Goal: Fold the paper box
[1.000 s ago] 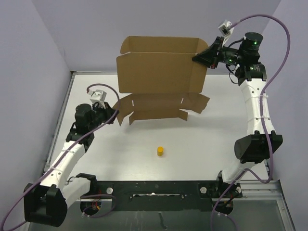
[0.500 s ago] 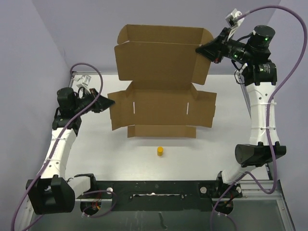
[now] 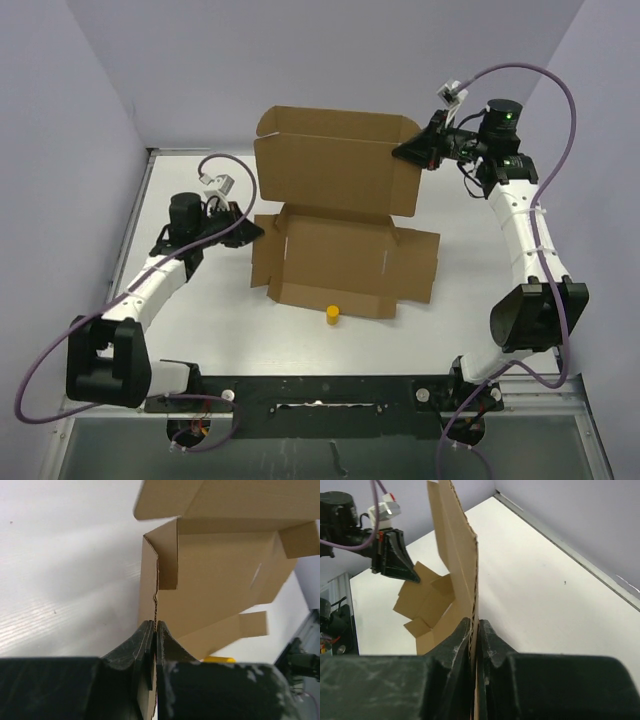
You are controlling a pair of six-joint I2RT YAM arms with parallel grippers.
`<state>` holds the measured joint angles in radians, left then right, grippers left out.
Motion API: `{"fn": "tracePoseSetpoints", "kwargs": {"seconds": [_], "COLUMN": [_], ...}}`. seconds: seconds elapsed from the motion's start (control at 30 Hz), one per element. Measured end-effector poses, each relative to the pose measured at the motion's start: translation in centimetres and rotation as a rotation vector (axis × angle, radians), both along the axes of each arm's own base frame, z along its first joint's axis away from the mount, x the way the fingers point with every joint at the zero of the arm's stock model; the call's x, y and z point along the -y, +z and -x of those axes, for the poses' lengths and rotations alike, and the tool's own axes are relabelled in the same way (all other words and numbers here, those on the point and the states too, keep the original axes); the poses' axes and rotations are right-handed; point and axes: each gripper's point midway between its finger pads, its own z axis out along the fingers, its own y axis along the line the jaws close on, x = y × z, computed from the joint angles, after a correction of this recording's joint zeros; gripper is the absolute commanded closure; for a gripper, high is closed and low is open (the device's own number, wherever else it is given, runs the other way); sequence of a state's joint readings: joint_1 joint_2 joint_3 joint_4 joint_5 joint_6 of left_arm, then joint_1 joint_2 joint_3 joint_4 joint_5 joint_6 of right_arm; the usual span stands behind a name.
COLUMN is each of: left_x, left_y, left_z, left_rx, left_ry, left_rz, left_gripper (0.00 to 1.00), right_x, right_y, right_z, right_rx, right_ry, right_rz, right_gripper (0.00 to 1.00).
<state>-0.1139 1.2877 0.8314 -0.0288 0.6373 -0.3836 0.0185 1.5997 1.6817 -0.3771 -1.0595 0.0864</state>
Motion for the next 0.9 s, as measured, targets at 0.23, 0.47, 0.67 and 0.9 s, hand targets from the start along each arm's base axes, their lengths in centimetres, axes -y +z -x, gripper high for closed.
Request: {"fn": "tracePoseSetpoints", "kwargs": {"seconds": [0.23,0.47,0.67,0.9], "left_x": [-0.5,-1.9,-1.5,-0.7], "left_y": [-4.0,-7.0,-6.6,-2.9], "left_z": [-2.0,0.7,1.6,-3.5], "left_rx": [0.093,0.154,0.238,0.319], "left_ry": [0.083,0.132,0.134,0.149], "left_rz": [-0.058,-0.111,-0.130,-0.117], "left_gripper": [1.00,1.00,1.00,1.00], "right_x": [-0.8,-1.3,-1.5,0.2], "right_y": [-2.3,-4.8,-4.3,0.0], "right_z": [1.0,3.4,4.1,-0.7], "right_rx": [-0.049,-0.217,-0.290,-0.152], "right_ry": [0.073,0.106,0.133,0.110], "right_rz": [-0.038,-0.097,-0.147,-0.168], "right_gripper": [1.00,1.00,1.00,1.00]}}
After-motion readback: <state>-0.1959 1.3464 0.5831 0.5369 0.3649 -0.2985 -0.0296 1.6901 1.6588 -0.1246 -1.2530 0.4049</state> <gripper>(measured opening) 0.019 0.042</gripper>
